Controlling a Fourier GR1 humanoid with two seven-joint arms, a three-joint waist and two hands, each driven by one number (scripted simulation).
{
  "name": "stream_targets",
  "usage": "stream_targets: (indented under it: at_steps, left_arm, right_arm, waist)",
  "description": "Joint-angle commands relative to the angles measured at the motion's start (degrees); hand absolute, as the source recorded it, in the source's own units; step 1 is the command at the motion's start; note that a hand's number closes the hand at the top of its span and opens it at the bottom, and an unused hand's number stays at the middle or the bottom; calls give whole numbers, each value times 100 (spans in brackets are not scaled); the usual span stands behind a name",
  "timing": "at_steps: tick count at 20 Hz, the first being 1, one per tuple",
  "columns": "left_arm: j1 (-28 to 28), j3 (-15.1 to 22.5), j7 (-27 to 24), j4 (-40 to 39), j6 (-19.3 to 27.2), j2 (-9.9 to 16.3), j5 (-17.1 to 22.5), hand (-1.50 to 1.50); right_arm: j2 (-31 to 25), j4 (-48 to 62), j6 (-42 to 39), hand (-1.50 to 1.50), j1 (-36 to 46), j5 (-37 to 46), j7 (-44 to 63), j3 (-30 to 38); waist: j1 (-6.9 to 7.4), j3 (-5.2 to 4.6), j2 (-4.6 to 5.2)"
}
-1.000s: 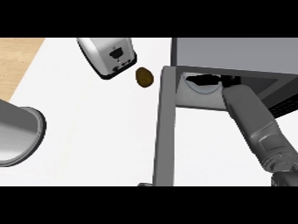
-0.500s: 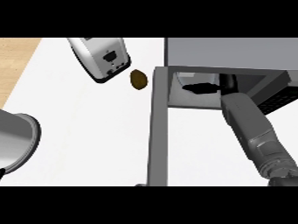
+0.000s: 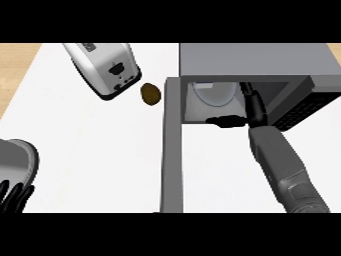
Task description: Pick up the milk, place it into the microwave and close the microwave
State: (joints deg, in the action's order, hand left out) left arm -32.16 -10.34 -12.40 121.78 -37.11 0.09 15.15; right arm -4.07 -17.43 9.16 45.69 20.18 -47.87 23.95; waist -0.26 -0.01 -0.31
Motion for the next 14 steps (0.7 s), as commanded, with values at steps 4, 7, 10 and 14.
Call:
stream_targets:
  at_steps: [4, 7, 10, 14]
  left_arm:
    - [105, 826, 158, 110, 297, -8, -474, -150]
    - [510, 1023, 465, -137, 351, -9, -627, -150]
    - [767, 1287, 793, -219, 371, 13, -938, 150]
    - [1126, 1666, 793, -518, 707, -8, -1312, 150]
  right_arm:
    - [193, -1135, -599, -150, -1116, -185, 146, -360]
    - [399, -1474, -847, -150, -1762, -306, -63, -598]
    - [403, -2052, -984, -150, -2269, -664, -170, -765]
    - [406, -3188, -1421, -150, -3210, -658, 6, -1045]
  waist:
    - [-143, -8, -50]
    - [-275, -12, -73]
    - [-281, -11, -66]
    - [-389, -22, -77]
